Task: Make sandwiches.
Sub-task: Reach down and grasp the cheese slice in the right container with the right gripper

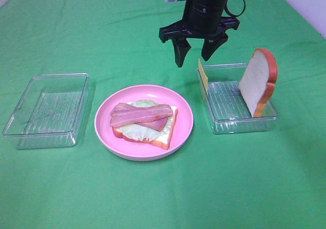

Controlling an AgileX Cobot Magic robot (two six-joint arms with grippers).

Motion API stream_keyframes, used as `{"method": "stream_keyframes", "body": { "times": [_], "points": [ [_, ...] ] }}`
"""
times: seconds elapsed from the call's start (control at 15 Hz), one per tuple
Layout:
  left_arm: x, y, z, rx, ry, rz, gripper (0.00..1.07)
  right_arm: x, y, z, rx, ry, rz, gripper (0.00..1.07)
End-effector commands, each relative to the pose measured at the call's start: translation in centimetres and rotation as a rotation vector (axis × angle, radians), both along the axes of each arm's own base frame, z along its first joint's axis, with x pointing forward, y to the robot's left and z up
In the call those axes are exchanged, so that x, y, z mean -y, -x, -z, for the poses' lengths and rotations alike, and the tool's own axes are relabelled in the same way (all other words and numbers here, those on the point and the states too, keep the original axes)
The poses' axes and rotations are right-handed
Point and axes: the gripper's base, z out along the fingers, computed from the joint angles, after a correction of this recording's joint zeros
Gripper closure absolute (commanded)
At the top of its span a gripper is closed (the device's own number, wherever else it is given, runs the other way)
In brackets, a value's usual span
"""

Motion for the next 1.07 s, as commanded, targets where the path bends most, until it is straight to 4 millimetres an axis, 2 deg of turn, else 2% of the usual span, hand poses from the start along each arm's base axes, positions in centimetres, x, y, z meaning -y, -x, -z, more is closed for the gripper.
{"method": "stream_keyframes", "body": {
  "times": [0.07, 0.67, 0.93, 1.07],
  "points": [
    [-0.1, 0.2, 0.0, 0.025, 0.015, 0.005, 0.15, 0.6, 0.1, -0.1, -0.018, 0.057, 0.017, 0.46],
    [-0.1, 0.2, 0.0, 0.025, 0.015, 0.005, 0.15, 1.8, -2.0, 4.7, -0.052, 0.092, 0.091, 0.52],
    [-0.1, 0.2, 0.0, 0.025, 0.015, 0.005, 0.15, 2.0, -2.5, 5.4, -0.016, 0.115, 0.108, 0.62],
    [-0.1, 0.2, 0.0, 0.025, 0.015, 0.005, 0.15, 2.0, -2.5, 5.7, -0.017, 0.13, 0.107, 0.63]
  ]
}}
